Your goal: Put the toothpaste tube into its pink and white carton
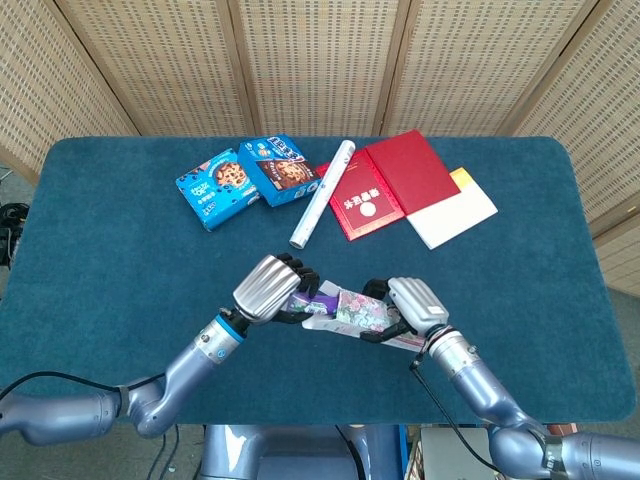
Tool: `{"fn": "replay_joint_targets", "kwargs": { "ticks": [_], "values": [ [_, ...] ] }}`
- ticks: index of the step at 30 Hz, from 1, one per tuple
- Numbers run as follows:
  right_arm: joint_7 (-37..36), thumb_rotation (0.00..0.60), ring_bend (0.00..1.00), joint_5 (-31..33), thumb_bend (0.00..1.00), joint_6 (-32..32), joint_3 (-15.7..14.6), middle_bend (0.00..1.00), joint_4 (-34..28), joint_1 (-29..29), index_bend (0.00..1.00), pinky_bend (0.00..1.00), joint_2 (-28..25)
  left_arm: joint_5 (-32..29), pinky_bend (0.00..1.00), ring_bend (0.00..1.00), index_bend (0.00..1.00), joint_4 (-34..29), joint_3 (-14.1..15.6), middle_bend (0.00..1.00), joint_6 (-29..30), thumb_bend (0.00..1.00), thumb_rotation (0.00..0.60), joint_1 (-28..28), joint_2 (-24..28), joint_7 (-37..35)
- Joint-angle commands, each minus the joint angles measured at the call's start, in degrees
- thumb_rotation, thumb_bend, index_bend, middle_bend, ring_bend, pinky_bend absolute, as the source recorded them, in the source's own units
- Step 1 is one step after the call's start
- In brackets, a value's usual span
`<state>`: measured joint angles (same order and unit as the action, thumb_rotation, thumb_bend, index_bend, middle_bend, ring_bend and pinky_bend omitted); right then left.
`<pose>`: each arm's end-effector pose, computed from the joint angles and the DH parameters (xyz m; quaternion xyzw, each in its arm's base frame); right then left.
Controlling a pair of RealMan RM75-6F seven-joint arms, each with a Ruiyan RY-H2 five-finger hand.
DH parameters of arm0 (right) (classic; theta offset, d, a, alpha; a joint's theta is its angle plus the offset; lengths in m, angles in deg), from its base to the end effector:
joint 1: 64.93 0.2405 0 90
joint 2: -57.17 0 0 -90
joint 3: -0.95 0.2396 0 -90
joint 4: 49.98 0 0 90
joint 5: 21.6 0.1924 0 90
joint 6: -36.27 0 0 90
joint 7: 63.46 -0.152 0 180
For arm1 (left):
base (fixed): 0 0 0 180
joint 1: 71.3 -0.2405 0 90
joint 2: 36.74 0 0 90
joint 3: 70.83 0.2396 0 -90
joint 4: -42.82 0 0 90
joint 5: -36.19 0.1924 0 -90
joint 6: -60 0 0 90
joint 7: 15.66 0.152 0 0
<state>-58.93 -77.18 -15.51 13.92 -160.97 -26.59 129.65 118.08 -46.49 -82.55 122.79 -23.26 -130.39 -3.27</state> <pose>-0.1113 -0.2939 0.0508 0.6508 -0.5660 0.4159 0.2884 -0.0280 0.3066 -0.0047 -0.7476 -0.2805 -0.5306 0.2843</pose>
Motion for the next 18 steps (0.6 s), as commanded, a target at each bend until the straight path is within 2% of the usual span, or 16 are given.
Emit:
{"fn": "replay_joint_targets", "kwargs": {
  "ticks": [1, 12, 18],
  "values": [
    [-0.5, 0.600, 0.41, -0.5, 0.12, 0.1, -0.1, 0.52, -0.2, 0.1, 0.59, 0.53, -0.1, -0.3, 0.51, 0.54, 0.90, 0.0, -0.2, 0.65, 0.0, 0.28, 0.600, 0.2, -0.4, 0.6],
    [-2.8, 0.600, 0.41, -1.3, 0.12, 0.9, -0.2, 0.52, -0.6, 0.4, 0.59, 0.53, -0.6, -0.8, 0.51, 0.54, 0.90, 0.1, -0.6, 0.65, -0.3, 0.28, 0.600, 1.0, -2.2, 1.9],
    [-4.1, 0.600, 0.41, -2.2, 0.12, 1.6, -0.3, 0.52, -0.6, 0.6, 0.59, 0.53, -0.6, -1.0, 0.49, 0.50, 0.90, -0.1, -0.8, 0.60, 0.0, 0.28, 0.600, 1.2, -3.0, 3.0]
  ]
}}
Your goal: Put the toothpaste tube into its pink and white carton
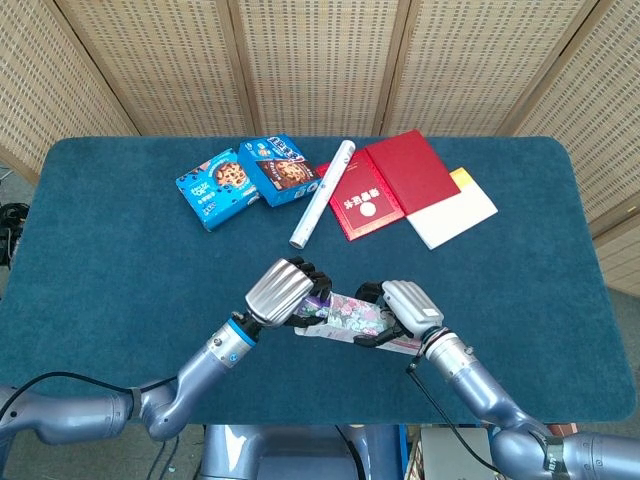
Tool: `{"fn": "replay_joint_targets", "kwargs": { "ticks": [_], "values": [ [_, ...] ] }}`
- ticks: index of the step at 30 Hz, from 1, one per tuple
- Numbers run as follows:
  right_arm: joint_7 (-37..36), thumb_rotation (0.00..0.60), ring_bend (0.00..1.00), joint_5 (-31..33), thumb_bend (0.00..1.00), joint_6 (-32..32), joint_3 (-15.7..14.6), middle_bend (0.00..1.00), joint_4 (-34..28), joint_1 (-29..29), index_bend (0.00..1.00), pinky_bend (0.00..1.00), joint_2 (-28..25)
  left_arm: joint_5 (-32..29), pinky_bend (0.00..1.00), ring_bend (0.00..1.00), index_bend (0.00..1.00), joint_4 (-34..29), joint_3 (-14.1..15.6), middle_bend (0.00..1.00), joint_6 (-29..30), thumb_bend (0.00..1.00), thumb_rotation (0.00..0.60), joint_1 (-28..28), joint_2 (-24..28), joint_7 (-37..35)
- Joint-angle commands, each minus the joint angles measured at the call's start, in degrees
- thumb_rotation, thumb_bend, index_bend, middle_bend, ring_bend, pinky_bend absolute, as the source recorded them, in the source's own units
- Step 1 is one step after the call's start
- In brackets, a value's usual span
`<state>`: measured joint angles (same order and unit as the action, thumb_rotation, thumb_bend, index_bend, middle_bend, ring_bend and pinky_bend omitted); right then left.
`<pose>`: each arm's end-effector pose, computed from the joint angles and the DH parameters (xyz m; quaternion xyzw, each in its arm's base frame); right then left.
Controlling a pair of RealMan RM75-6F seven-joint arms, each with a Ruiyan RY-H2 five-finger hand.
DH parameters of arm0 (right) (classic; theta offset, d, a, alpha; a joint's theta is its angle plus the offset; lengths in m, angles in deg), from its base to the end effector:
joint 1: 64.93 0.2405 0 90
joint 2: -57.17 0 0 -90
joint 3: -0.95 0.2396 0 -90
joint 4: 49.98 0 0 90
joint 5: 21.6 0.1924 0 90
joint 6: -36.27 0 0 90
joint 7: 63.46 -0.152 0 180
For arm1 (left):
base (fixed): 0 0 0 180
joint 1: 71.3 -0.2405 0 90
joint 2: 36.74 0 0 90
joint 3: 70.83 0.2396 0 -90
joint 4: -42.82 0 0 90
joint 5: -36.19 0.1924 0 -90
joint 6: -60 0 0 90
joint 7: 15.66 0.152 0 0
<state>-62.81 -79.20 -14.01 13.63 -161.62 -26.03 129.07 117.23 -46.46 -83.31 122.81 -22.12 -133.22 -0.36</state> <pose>-0.1043 -0.2903 0.0495 0.6512 -0.5755 0.4213 0.2594 -0.0133 0.3013 -0.0144 -0.7479 -0.2743 -0.5361 0.2792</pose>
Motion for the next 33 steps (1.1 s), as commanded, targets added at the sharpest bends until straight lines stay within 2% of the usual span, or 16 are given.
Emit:
{"fn": "replay_joint_targets", "kwargs": {
  "ticks": [1, 4, 6, 11, 14, 16, 23, 33],
  "values": [
    [-0.3, 0.600, 0.41, -0.3, 0.12, 0.1, 0.0, 0.52, 0.0, 0.1, 0.59, 0.53, 0.0, -0.3, 0.48, 0.49, 0.90, -0.2, -0.1, 0.60, -0.1, 0.28, 0.600, 0.1, -0.1, 0.3],
    [-0.8, 0.600, 0.41, -0.5, 0.12, 0.1, 0.0, 0.52, 0.0, 0.1, 0.59, 0.53, 0.0, -0.7, 0.45, 0.45, 0.88, -0.3, -0.2, 0.56, -0.2, 0.28, 0.600, 0.1, -0.1, 1.2],
    [-1.0, 0.600, 0.41, -0.6, 0.12, 0.1, 0.0, 0.52, 0.0, 0.2, 0.59, 0.53, 0.0, -1.1, 0.41, 0.40, 0.82, -0.5, -0.1, 0.49, -0.5, 0.28, 0.600, 0.1, 0.1, 1.5],
    [-2.2, 0.600, 0.41, -0.5, 0.12, 0.0, 0.2, 0.52, 0.0, 0.1, 0.59, 0.53, -0.2, -1.8, 0.27, 0.21, 0.61, -1.4, 0.0, 0.24, -0.8, 0.28, 0.600, -0.1, 0.9, 2.3],
    [-2.8, 0.600, 0.41, -0.9, 0.12, 0.0, 0.2, 0.52, 0.2, 0.0, 0.59, 0.53, -0.3, -2.4, 0.16, 0.11, 0.50, -2.2, -0.2, 0.13, -1.2, 0.28, 0.600, -0.1, 1.5, 2.4],
    [-3.4, 0.600, 0.41, -1.4, 0.12, -0.1, 0.3, 0.52, 0.3, -0.1, 0.59, 0.53, -0.3, -2.6, 0.13, 0.08, 0.45, -2.7, -0.3, 0.09, -1.3, 0.28, 0.600, -0.1, 1.9, 2.5],
    [-6.6, 0.600, 0.41, -2.9, 0.12, -0.8, 1.1, 0.52, 0.1, -0.8, 0.59, 0.53, -0.5, -2.6, 0.10, 0.04, 0.39, -3.9, -0.6, 0.03, -0.9, 0.28, 0.600, -0.1, 2.9, 3.0],
    [-11.8, 0.600, 0.42, -4.4, 0.12, -2.1, 2.2, 0.52, 1.0, -2.4, 0.59, 0.53, -0.8, 0.0, 0.09, 0.03, 0.35, -5.0, -1.5, 0.01, 2.2, 0.28, 0.600, -0.8, 4.0, 0.4]
  ]
}}
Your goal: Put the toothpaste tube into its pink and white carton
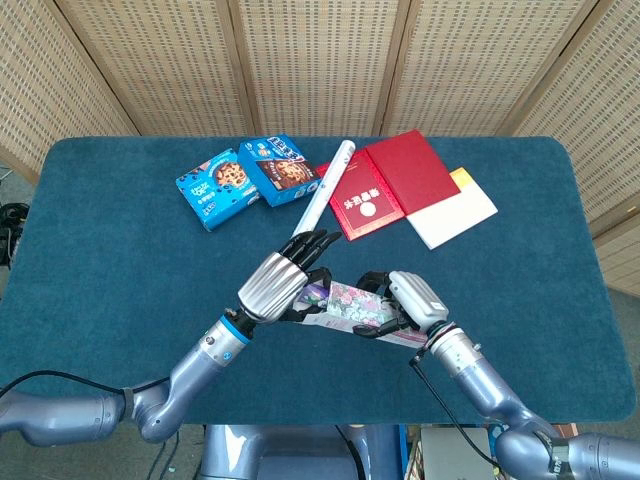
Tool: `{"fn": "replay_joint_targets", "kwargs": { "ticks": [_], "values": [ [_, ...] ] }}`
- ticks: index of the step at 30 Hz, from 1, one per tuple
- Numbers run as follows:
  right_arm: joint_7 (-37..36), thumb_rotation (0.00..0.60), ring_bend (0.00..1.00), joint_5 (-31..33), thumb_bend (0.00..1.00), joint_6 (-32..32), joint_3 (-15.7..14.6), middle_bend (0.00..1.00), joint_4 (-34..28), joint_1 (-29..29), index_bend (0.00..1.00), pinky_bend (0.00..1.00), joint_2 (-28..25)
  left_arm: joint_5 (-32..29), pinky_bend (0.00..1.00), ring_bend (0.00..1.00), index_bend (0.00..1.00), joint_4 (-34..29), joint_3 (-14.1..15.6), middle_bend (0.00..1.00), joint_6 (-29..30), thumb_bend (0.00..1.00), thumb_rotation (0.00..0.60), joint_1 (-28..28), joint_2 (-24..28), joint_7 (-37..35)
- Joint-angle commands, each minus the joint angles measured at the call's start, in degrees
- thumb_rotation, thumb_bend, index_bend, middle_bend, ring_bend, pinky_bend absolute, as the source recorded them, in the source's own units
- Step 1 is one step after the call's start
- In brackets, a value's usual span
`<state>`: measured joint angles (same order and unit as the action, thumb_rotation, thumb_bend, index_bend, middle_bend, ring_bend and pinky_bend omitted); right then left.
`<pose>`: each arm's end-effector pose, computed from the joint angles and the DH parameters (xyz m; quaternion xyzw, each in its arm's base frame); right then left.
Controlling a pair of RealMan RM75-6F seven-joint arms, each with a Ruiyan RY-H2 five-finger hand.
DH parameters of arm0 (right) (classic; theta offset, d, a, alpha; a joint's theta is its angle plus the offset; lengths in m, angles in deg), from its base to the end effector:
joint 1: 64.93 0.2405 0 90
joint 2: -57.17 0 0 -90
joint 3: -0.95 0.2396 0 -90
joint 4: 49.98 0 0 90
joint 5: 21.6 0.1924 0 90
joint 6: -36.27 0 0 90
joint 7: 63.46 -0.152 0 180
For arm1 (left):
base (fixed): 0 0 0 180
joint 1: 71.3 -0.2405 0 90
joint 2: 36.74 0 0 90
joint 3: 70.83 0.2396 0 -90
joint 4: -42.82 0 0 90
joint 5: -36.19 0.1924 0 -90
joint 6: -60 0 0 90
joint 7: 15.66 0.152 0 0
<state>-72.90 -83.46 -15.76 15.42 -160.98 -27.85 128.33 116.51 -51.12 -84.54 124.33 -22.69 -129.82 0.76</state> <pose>-0.1033 -0.2962 0.0636 0.6029 -0.5984 0.4715 0.2368 -0.0093 0.3019 0.0078 -0.7338 -0.2727 -0.5522 0.2869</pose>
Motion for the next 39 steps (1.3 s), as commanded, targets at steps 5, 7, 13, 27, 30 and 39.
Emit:
{"fn": "replay_joint_targets", "kwargs": {
  "ticks": [5, 7, 13, 27, 30, 39],
  "values": [
    [-6.4, 0.600, 0.42, -0.2, 0.12, -0.4, 1.1, 0.52, 1.5, -1.8, 0.59, 0.53, -0.3, 1.8, 0.09, 0.03, 0.35, -0.9, -0.7, 0.01, 1.9, 0.28, 0.600, -0.7, 2.1, -1.7],
    [-8.2, 0.600, 0.42, -1.0, 0.12, -0.4, 1.1, 0.52, 2.6, -2.3, 0.59, 0.53, -0.2, 2.2, 0.09, 0.03, 0.35, -1.3, -1.0, 0.01, 2.3, 0.28, 0.600, -0.8, 2.8, -2.3],
    [-13.1, 0.600, 0.42, -2.7, 0.12, -0.5, 1.0, 0.52, 5.5, -3.8, 0.59, 0.53, 0.3, 3.1, 0.09, 0.03, 0.35, -2.8, -1.5, 0.01, 3.1, 0.28, 0.600, -1.1, 4.8, -3.0],
    [-28.4, 0.600, 0.42, -8.8, 0.12, -2.9, 0.3, 0.52, 14.0, -9.2, 0.59, 0.53, 0.3, 6.4, 0.09, 0.03, 0.35, -9.3, -1.3, 0.01, 7.5, 0.28, 0.600, -4.9, 13.6, -5.4],
    [-28.5, 0.600, 0.42, -12.1, 0.12, -4.7, -1.0, 0.52, 15.8, -10.3, 0.59, 0.53, -0.5, 6.9, 0.09, 0.03, 0.35, -9.8, -0.1, 0.01, 8.0, 0.28, 0.600, -6.3, 15.8, -5.3],
    [-12.2, 0.600, 0.42, -19.0, 0.12, -8.9, -7.0, 0.52, 20.6, -12.5, 0.59, 0.53, -1.8, 6.9, 0.09, 0.03, 0.35, -8.8, 3.8, 0.01, 9.6, 0.28, 0.600, -11.3, 21.5, -7.2]
  ]
}}
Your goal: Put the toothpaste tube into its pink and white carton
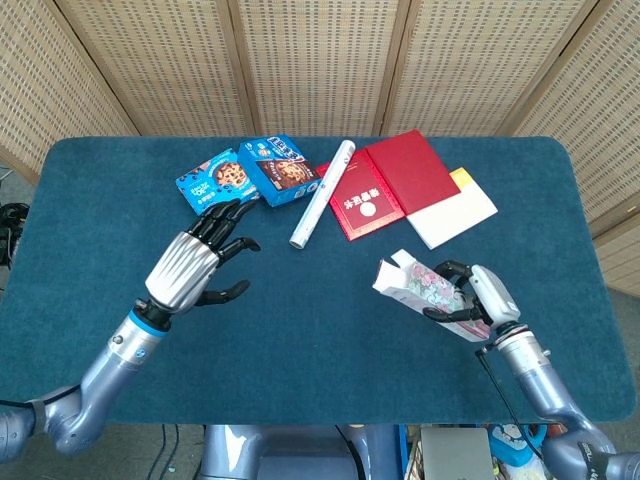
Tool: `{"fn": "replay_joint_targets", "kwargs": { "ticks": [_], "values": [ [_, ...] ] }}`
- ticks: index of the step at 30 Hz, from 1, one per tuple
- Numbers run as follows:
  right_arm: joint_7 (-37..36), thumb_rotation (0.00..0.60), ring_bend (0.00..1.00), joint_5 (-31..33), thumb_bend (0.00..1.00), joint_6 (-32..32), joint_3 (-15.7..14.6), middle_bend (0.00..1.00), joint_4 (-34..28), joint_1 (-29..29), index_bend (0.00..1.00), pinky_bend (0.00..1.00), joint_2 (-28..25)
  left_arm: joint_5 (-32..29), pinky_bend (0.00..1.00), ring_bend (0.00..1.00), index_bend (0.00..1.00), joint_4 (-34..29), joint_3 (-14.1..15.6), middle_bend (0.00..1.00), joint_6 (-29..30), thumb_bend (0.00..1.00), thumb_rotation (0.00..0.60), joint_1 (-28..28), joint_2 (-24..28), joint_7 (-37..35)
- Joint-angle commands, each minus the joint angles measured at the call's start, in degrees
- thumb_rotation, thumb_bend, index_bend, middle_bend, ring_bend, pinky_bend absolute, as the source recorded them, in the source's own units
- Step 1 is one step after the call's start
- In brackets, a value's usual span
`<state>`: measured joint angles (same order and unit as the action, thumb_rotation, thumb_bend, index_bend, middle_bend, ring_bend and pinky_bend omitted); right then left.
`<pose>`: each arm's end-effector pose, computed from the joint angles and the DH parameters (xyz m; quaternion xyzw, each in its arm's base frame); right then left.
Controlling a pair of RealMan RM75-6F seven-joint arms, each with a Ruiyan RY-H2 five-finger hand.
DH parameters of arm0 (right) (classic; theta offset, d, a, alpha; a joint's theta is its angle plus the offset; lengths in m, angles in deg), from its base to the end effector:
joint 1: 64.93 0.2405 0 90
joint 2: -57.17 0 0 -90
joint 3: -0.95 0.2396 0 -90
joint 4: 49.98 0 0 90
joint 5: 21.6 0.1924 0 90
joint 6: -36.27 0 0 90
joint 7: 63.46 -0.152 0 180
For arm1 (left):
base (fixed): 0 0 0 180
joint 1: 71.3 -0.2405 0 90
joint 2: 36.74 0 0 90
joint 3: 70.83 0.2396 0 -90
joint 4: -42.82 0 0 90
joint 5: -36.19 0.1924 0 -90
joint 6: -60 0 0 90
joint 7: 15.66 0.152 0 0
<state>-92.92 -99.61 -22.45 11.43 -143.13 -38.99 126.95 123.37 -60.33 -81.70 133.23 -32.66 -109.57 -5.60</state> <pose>-0.2121 -0.2972 0.0978 0.5464 -0.5900 0.4982 0.3242 -0.0736 0.2976 0.1062 -0.7029 -0.2439 -0.5607 0.3633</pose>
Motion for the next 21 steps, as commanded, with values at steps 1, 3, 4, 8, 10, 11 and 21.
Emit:
{"fn": "replay_joint_targets", "kwargs": {
  "ticks": [1, 3, 4, 8, 10, 11, 21],
  "values": [
    [9.7, 0.600, 0.42, -2.7, 0.12, -2.8, -3.5, 0.52, 3.3, -1.7, 0.59, 0.53, 0.1, 0.4, 0.09, 0.03, 0.35, 0.4, 1.5, 0.01, 1.1, 0.28, 0.600, -1.9, 2.0, -1.4],
    [12.2, 0.600, 0.42, -2.0, 0.12, -3.1, -4.0, 0.52, 4.4, -2.1, 0.59, 0.53, 1.0, 1.0, 0.09, 0.03, 0.35, 0.5, 2.2, 0.01, 1.7, 0.28, 0.600, -2.9, 3.2, -2.1],
    [13.1, 0.600, 0.42, -1.6, 0.12, -2.9, -4.3, 0.52, 5.2, -2.2, 0.59, 0.53, 1.5, 1.3, 0.09, 0.03, 0.35, 0.5, 2.6, 0.01, 2.2, 0.28, 0.600, -3.5, 3.8, -2.6],
    [16.5, 0.600, 0.42, -0.1, 0.12, -2.8, -4.7, 0.52, 9.2, -2.4, 0.59, 0.53, 4.0, 2.8, 0.09, 0.03, 0.35, 0.4, 3.8, 0.01, 4.1, 0.28, 0.600, -5.9, 6.5, -4.7],
    [18.4, 0.600, 0.42, 0.0, 0.12, -3.1, -4.9, 0.52, 11.0, -2.5, 0.59, 0.53, 5.0, 2.7, 0.09, 0.03, 0.35, 0.1, 4.4, 0.01, 3.9, 0.28, 0.600, -6.6, 8.1, -4.6],
    [19.7, 0.600, 0.42, 0.1, 0.12, -3.3, -5.0, 0.52, 12.0, -2.5, 0.59, 0.53, 5.5, 2.3, 0.09, 0.03, 0.35, -0.2, 4.7, 0.01, 3.5, 0.28, 0.600, -7.0, 9.1, -4.0],
    [27.1, 0.600, 0.42, 1.7, 0.12, -4.5, -5.4, 0.50, 17.4, -3.2, 0.59, 0.53, 9.4, -0.3, 0.09, 0.02, 0.35, -1.5, 5.7, 0.01, 3.3, 0.28, 0.600, -10.0, 12.4, -2.1]
  ]
}}
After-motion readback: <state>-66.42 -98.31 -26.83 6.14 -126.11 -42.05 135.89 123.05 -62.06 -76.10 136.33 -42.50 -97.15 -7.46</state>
